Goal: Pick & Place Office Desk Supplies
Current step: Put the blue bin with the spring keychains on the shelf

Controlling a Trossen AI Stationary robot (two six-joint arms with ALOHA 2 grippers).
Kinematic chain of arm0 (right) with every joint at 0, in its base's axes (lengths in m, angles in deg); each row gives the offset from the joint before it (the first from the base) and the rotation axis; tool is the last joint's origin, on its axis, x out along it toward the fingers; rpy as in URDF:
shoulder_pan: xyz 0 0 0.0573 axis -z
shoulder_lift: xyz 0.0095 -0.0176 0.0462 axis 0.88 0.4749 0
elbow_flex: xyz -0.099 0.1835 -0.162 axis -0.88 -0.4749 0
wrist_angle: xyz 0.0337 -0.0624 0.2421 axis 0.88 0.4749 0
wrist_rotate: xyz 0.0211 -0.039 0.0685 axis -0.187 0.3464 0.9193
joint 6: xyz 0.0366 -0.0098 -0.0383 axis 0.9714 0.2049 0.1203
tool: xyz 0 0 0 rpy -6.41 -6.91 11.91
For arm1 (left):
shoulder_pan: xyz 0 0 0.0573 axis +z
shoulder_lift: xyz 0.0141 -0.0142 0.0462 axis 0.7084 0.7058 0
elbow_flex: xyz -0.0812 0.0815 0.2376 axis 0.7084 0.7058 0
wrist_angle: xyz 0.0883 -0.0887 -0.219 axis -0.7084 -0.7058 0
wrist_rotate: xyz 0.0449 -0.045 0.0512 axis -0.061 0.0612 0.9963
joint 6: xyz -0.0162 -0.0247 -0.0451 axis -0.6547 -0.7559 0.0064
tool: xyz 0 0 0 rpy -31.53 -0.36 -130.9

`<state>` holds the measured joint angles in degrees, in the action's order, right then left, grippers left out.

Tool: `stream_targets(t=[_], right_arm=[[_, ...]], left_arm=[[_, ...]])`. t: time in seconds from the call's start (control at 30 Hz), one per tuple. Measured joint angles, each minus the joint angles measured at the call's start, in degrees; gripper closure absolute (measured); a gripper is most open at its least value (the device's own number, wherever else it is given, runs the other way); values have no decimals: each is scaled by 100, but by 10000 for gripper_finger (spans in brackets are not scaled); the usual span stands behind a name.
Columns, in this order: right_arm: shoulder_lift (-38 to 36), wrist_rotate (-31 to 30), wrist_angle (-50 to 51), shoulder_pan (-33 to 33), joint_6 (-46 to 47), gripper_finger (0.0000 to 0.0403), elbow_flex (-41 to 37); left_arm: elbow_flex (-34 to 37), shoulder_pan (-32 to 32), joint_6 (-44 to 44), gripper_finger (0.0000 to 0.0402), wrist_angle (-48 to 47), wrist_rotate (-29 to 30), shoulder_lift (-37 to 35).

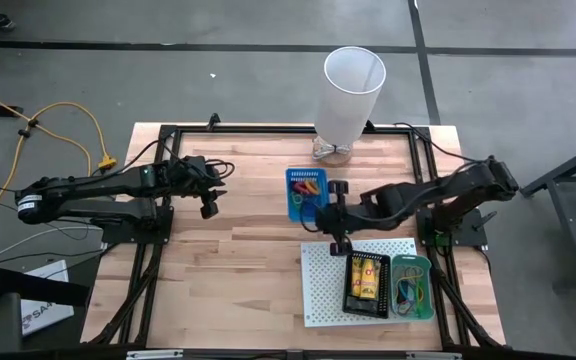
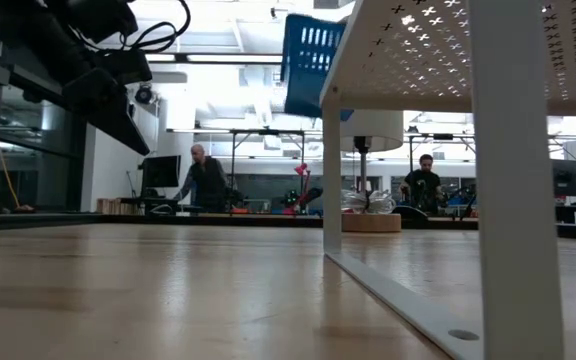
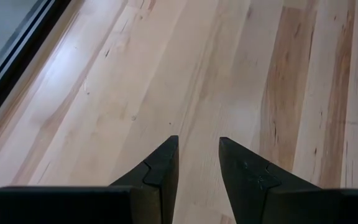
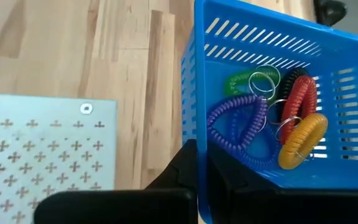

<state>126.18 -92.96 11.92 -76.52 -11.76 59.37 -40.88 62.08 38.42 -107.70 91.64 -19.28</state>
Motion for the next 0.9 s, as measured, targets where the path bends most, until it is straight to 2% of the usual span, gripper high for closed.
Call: stream_targets(t=[0.23, 0.9], right_arm=[[13, -199, 454, -570, 636, 400, 357], [15, -769, 686, -2073, 1912, 400, 381]], left_arm=[[0, 0, -10, 293, 16, 0, 0], [0, 0, -32, 293, 14, 0, 0]])
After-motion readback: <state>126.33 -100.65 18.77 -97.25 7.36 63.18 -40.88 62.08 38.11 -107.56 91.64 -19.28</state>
